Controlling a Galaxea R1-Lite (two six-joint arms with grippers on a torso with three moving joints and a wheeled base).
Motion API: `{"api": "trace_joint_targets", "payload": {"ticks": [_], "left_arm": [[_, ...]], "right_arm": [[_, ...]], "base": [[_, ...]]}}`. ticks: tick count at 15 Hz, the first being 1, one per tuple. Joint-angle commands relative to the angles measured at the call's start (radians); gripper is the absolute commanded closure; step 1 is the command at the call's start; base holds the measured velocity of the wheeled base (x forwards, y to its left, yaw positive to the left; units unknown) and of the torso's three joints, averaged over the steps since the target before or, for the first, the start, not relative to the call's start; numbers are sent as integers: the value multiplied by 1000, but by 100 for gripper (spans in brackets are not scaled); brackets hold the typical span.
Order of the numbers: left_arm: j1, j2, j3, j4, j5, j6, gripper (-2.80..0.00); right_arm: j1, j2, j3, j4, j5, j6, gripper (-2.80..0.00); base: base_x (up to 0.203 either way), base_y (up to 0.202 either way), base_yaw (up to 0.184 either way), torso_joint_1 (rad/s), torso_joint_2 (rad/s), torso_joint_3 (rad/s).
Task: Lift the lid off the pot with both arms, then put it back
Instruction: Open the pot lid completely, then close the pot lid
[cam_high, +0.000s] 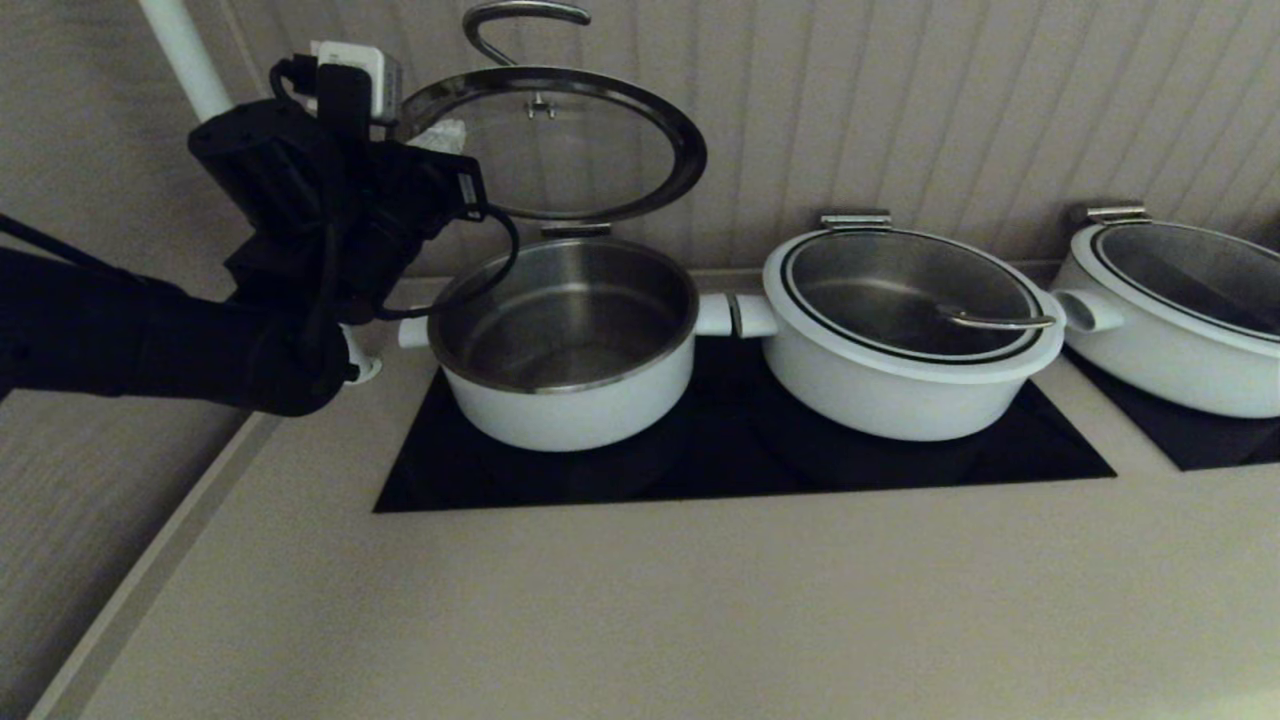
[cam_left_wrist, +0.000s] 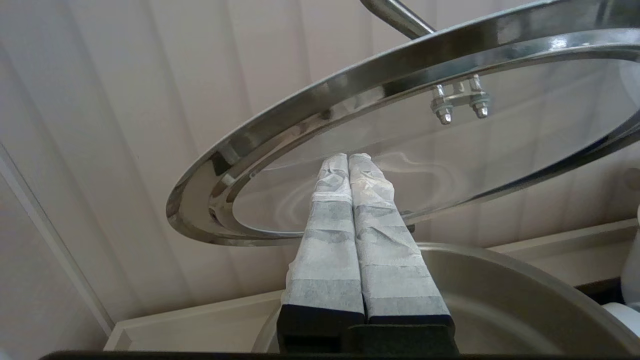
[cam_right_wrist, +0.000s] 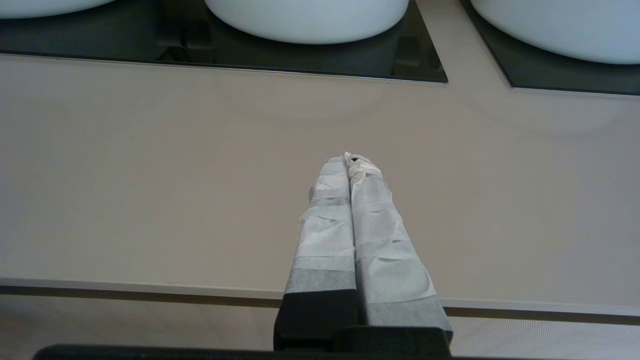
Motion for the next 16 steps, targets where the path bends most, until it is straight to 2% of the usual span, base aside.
{"api": "trace_joint_targets", "payload": {"ticks": [1,16], "left_arm": [[1,-14,12,-7,1,0,0],[15,-155,182,-4,0,18,0]], "right_arm": [[0,0,0,0,0,-1,0],[0,0,0,0,2,-1,0]], "base": [[0,0,0,0,0,0],[0,0,0,0,0,0]]}}
